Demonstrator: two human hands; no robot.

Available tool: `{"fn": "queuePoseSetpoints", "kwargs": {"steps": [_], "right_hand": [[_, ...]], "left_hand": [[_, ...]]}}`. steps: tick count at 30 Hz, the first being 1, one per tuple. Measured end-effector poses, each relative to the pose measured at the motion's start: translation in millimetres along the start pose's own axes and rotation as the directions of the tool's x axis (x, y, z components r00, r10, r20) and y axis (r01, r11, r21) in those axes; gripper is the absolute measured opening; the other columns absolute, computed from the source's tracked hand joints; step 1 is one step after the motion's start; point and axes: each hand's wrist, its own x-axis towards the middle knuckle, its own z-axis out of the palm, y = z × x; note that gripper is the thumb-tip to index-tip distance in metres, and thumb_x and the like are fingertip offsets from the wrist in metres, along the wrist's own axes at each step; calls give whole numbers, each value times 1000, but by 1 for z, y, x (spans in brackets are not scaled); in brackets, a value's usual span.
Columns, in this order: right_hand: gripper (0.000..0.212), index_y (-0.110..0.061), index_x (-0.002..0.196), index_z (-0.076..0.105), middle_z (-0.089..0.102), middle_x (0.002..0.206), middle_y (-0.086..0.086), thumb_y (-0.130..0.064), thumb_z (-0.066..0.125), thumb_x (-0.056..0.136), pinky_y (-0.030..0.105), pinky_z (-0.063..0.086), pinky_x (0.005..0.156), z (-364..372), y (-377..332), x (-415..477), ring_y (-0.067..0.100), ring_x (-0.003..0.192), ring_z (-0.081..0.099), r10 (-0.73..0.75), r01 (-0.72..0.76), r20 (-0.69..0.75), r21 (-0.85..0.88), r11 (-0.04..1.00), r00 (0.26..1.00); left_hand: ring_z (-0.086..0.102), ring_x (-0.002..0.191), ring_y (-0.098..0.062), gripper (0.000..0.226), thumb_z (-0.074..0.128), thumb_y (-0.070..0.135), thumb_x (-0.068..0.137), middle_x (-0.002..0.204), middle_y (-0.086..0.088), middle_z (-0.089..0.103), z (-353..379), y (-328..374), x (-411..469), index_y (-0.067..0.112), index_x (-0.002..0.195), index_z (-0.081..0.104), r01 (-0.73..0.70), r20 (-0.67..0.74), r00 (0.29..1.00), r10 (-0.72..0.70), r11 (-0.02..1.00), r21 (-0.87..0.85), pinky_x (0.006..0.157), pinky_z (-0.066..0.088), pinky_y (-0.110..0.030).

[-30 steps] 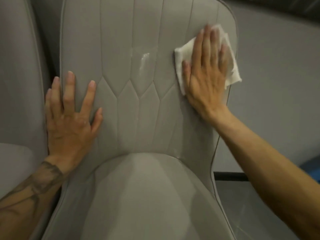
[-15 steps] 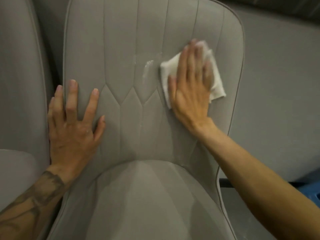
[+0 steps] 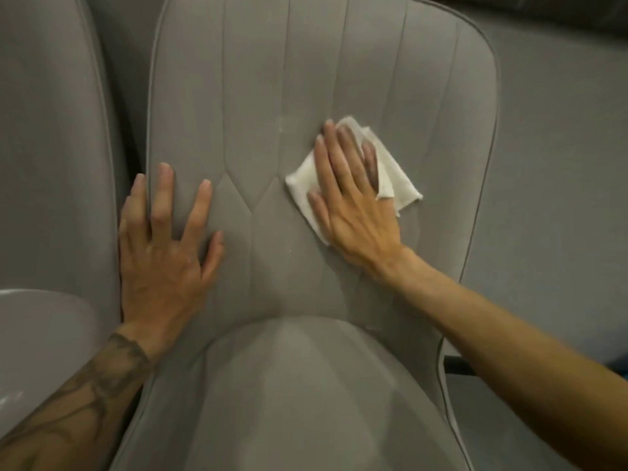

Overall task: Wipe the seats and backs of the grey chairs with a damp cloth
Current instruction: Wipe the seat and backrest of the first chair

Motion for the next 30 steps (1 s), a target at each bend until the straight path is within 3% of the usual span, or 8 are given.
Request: {"fn": "queuePoseSetpoints", "kwargs": {"steps": [3, 8, 12, 14, 16, 23, 27, 30], "right_hand": [[60, -7, 163, 22, 21, 171, 12, -39, 29, 113, 44, 7, 130, -11, 36, 24, 27, 160, 17, -75, 71, -63, -59, 996, 995], [59, -4, 158, 35, 36, 165, 16, -40, 31, 111, 52, 19, 127, -16, 45, 118, 32, 154, 32, 322, -339, -360, 15, 941, 876], [63, -3, 162, 24, 22, 170, 16, -38, 38, 111, 46, 1, 131, 15, -17, 36, 32, 159, 18, 83, -68, -148, 104, 992, 986], [60, -5, 162, 27, 23, 170, 13, -34, 40, 111, 44, 5, 132, 20, -28, -10, 29, 159, 20, -111, 113, -30, 60, 992, 993], [56, -8, 162, 29, 26, 170, 9, -34, 38, 112, 41, 7, 131, 17, -12, -10, 25, 159, 22, -147, 148, -40, 24, 989, 988], [59, -4, 159, 32, 33, 166, 15, -37, 32, 110, 50, 16, 129, 0, 14, 110, 30, 156, 27, 311, -316, -385, 52, 947, 869], [61, -6, 162, 25, 24, 170, 14, -36, 37, 111, 47, 10, 131, 6, -19, 33, 29, 159, 19, 34, -28, -110, 64, 998, 993], [59, -11, 164, 22, 23, 171, 9, -39, 30, 113, 42, 11, 131, -6, 24, 30, 24, 160, 18, -106, 101, -84, -60, 993, 991]], "left_hand": [[18, 158, -46, 64, 49, 40, 109, 173, -20, 15, 0, 1, 0, 24, 167, 28, 8, 6, 1000, -8, 1000, -2, 126, 26, -60], [19, 157, -47, 63, 50, 38, 108, 173, -21, 16, 1, 0, 1, 23, 166, 29, 1, -4, 1000, -1, 1000, 11, 126, 27, -60], [20, 157, -48, 62, 50, 38, 109, 172, -22, 16, 1, 1, 1, 22, 166, 30, 0, -1, 1000, 0, 1000, 13, 126, 28, -60], [20, 157, -48, 63, 50, 39, 109, 172, -21, 17, 0, 0, 1, 22, 166, 30, 4, 6, 1000, -4, 1000, 13, 126, 27, -59], [20, 157, -48, 63, 50, 39, 108, 173, -21, 16, 0, 0, 1, 23, 166, 30, 4, 5, 1000, -4, 1000, 9, 126, 27, -59], [20, 157, -47, 63, 51, 38, 108, 173, -20, 16, 2, -1, 1, 23, 166, 31, 3, -3, 1000, -3, 1000, 17, 127, 26, -58], [22, 156, -49, 61, 51, 38, 108, 172, -22, 18, 1, 0, 1, 22, 165, 33, -6, 2, 1000, 6, 1000, 6, 126, 27, -60], [22, 156, -49, 62, 50, 38, 109, 172, -22, 18, 0, -1, 1, 22, 165, 32, -8, 4, 1000, 8, 1000, 2, 126, 27, -60]]}}
